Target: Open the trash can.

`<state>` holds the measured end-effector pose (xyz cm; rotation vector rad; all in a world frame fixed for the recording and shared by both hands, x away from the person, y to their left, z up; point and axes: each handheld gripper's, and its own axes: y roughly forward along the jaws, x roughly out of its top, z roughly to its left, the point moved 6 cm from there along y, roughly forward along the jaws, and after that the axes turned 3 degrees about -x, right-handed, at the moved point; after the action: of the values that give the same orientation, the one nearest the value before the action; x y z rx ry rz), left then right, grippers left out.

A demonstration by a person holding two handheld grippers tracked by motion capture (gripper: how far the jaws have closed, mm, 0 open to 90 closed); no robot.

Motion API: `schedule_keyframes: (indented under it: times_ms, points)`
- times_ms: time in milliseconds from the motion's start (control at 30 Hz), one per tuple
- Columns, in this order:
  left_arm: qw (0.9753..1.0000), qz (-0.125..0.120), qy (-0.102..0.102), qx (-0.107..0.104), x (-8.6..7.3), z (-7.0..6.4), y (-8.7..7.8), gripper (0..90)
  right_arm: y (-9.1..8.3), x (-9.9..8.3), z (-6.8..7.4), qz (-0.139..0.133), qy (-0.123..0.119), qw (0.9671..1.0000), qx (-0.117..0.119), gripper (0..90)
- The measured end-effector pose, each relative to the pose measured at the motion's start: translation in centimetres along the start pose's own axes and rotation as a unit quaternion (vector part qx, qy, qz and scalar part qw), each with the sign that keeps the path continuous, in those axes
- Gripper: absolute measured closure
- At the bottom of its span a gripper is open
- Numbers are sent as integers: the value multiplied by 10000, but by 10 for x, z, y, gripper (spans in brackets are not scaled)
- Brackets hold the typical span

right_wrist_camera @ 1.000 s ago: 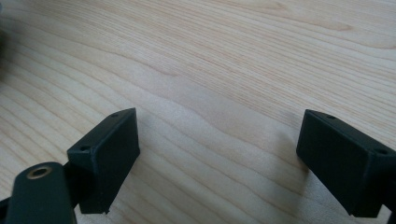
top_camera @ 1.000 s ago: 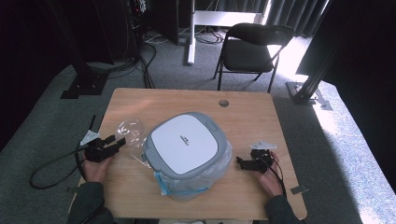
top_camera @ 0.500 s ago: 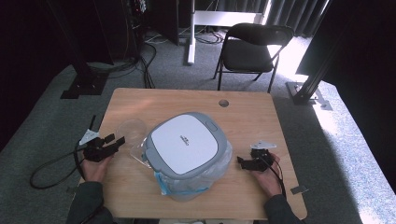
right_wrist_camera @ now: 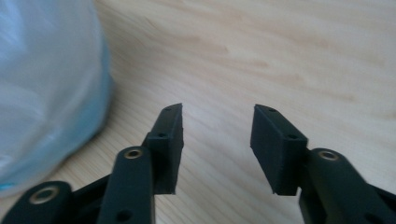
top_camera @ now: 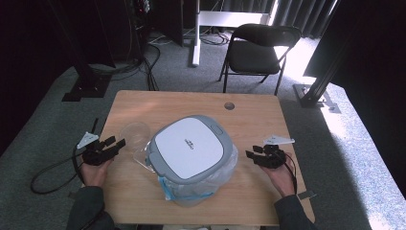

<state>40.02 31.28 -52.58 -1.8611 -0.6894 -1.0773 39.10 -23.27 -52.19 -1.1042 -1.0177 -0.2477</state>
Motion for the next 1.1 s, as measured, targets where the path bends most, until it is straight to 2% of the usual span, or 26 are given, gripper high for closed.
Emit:
schedule_keyframes:
  times_ms: [67, 100, 333, 500, 567, 600, 633, 767, 833, 1100]
  points:
    - [10000, -1, -12, -20, 0, -1, 0, 447, -8, 17, 5, -122, -135, 9997, 139, 631]
    - [10000, 15, -17, -44, 0, -1, 0, 447, -8, 17, 5, -122, -135, 9997, 139, 631]
    - [9998, 62, 51, -173, 2, -7, -1, 487, -24, 57, 19, -361, -410, 9975, 438, 819]
    - [9995, 131, 122, -249, 2, -12, 0, 506, -38, 86, 33, -519, -679, 9950, 524, 897]
    - [9994, 167, 166, -273, 3, -14, 0, 513, -41, 92, 35, -573, -708, 9944, 535, 898]
    - [9993, 172, 173, -285, 3, -15, 0, 523, -47, 105, 41, -684, -773, 9925, 653, 900]
    - [9992, 186, 183, -287, 3, -15, 0, 527, -50, 109, 43, -726, -805, 9918, 680, 900]
    - [9990, 219, 262, -300, 3, -18, 1, 531, -56, 119, 51, -834, -884, 9894, 800, 900]
    - [9988, 241, 291, -311, 3, -19, 1, 531, -63, 130, 62, -952, -1021, 9862, 888, 900]
    - [9983, 300, 384, -328, 3, -23, 3, 529, -73, 146, 86, -1172, -1282, 9788, 1082, 900]
